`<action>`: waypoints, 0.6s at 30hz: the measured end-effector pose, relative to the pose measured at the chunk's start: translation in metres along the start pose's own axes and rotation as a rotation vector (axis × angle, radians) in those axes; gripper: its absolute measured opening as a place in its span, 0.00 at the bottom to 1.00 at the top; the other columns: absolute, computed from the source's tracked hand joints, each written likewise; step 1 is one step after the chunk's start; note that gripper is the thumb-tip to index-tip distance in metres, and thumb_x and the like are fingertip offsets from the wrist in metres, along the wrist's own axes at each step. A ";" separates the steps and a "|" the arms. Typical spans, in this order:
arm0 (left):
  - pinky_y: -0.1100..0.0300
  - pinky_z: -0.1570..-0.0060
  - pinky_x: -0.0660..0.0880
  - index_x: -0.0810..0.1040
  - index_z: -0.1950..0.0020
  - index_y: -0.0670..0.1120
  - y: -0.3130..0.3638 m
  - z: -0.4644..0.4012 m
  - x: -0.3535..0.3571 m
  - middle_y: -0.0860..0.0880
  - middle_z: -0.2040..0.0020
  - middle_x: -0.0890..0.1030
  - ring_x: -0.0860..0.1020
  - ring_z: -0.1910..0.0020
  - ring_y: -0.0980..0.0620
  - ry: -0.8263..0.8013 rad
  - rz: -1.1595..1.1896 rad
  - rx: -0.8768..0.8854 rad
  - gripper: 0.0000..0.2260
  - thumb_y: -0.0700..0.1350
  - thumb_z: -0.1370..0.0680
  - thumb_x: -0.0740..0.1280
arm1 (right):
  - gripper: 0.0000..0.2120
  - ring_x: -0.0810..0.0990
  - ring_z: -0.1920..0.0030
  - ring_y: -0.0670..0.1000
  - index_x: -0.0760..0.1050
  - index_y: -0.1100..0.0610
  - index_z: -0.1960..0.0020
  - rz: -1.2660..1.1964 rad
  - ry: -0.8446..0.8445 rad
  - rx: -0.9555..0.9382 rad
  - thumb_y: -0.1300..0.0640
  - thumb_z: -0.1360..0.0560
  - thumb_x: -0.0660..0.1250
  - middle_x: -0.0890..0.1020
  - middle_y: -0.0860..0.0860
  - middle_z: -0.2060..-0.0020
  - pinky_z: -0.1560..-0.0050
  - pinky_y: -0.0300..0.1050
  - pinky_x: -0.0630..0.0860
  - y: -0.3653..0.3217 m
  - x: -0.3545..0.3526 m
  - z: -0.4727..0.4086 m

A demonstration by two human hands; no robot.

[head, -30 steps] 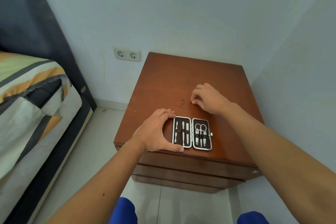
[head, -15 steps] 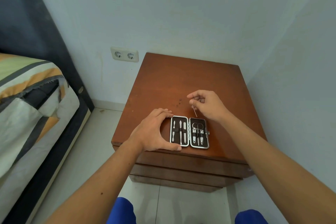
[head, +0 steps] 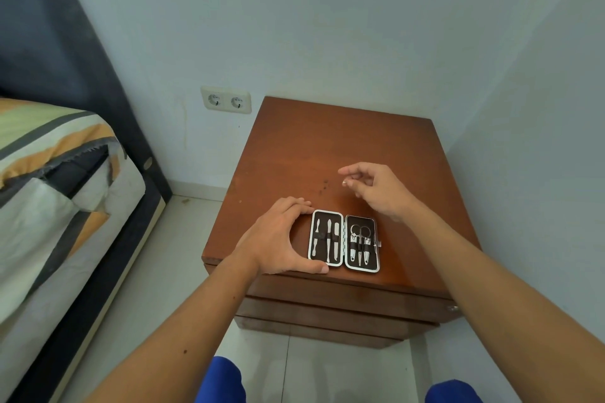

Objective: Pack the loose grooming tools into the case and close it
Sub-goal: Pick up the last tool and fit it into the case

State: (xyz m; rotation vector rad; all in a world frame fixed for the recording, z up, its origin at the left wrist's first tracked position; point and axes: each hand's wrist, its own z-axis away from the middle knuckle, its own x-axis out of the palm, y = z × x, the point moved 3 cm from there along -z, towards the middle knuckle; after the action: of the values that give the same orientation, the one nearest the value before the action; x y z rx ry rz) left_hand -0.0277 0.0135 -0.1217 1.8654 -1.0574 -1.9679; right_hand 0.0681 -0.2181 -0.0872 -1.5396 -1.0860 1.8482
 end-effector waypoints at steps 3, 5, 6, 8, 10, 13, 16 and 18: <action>0.61 0.25 0.61 0.70 0.22 0.52 0.000 0.000 0.000 0.60 0.24 0.68 0.62 0.23 0.64 0.000 -0.005 0.004 0.52 0.73 0.40 0.80 | 0.12 0.83 0.57 0.41 0.82 0.55 0.38 -0.017 -0.076 0.027 0.63 0.21 0.71 0.87 0.52 0.51 0.48 0.39 0.81 0.002 0.001 0.000; 0.61 0.25 0.61 0.70 0.22 0.53 0.000 0.000 0.000 0.60 0.24 0.68 0.62 0.23 0.63 -0.005 -0.007 0.003 0.52 0.73 0.40 0.80 | 0.11 0.85 0.55 0.46 0.84 0.52 0.42 0.019 -0.091 0.034 0.61 0.22 0.75 0.88 0.50 0.53 0.44 0.42 0.80 0.005 0.002 -0.002; 0.61 0.25 0.61 0.70 0.22 0.53 0.000 0.000 0.000 0.60 0.24 0.68 0.62 0.23 0.63 -0.006 -0.008 0.004 0.52 0.74 0.40 0.80 | 0.09 0.85 0.53 0.45 0.85 0.50 0.44 0.068 -0.093 0.023 0.59 0.23 0.76 0.89 0.47 0.54 0.42 0.43 0.80 0.005 0.002 -0.002; 0.62 0.26 0.60 0.69 0.22 0.53 0.000 0.000 0.000 0.60 0.23 0.68 0.62 0.23 0.63 -0.008 -0.013 0.003 0.52 0.73 0.40 0.80 | 0.08 0.85 0.51 0.42 0.86 0.47 0.47 0.168 -0.091 -0.018 0.56 0.24 0.77 0.88 0.43 0.55 0.41 0.41 0.78 0.004 0.005 -0.003; 0.62 0.26 0.60 0.69 0.22 0.53 0.000 -0.001 0.000 0.60 0.23 0.68 0.62 0.23 0.64 -0.006 -0.014 0.003 0.52 0.73 0.40 0.80 | 0.07 0.85 0.50 0.39 0.87 0.46 0.48 0.207 -0.082 -0.068 0.56 0.25 0.77 0.88 0.41 0.55 0.40 0.38 0.76 0.003 0.009 -0.001; 0.62 0.26 0.60 0.69 0.22 0.53 0.000 -0.001 0.000 0.60 0.23 0.68 0.62 0.23 0.63 -0.006 -0.019 0.006 0.52 0.73 0.39 0.80 | 0.08 0.83 0.48 0.34 0.87 0.45 0.47 0.240 -0.050 -0.105 0.55 0.24 0.77 0.88 0.38 0.53 0.43 0.29 0.71 0.004 0.014 0.001; 0.64 0.27 0.59 0.69 0.22 0.53 0.000 -0.001 0.001 0.60 0.23 0.68 0.62 0.23 0.63 -0.005 -0.021 0.007 0.52 0.73 0.39 0.80 | 0.09 0.81 0.47 0.33 0.87 0.44 0.45 0.258 -0.009 -0.116 0.54 0.24 0.77 0.87 0.37 0.51 0.49 0.24 0.68 0.009 0.014 0.001; 0.63 0.27 0.59 0.69 0.22 0.53 -0.001 0.000 0.001 0.60 0.23 0.68 0.62 0.23 0.64 -0.004 -0.022 0.007 0.51 0.73 0.39 0.80 | 0.10 0.80 0.47 0.35 0.86 0.44 0.45 0.265 0.020 -0.119 0.54 0.25 0.77 0.87 0.37 0.51 0.49 0.26 0.69 0.012 0.012 0.001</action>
State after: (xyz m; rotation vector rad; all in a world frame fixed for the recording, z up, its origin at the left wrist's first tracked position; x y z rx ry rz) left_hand -0.0273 0.0133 -0.1226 1.8858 -1.0501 -1.9834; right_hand 0.0658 -0.2151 -0.1037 -1.8432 -1.0410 1.9642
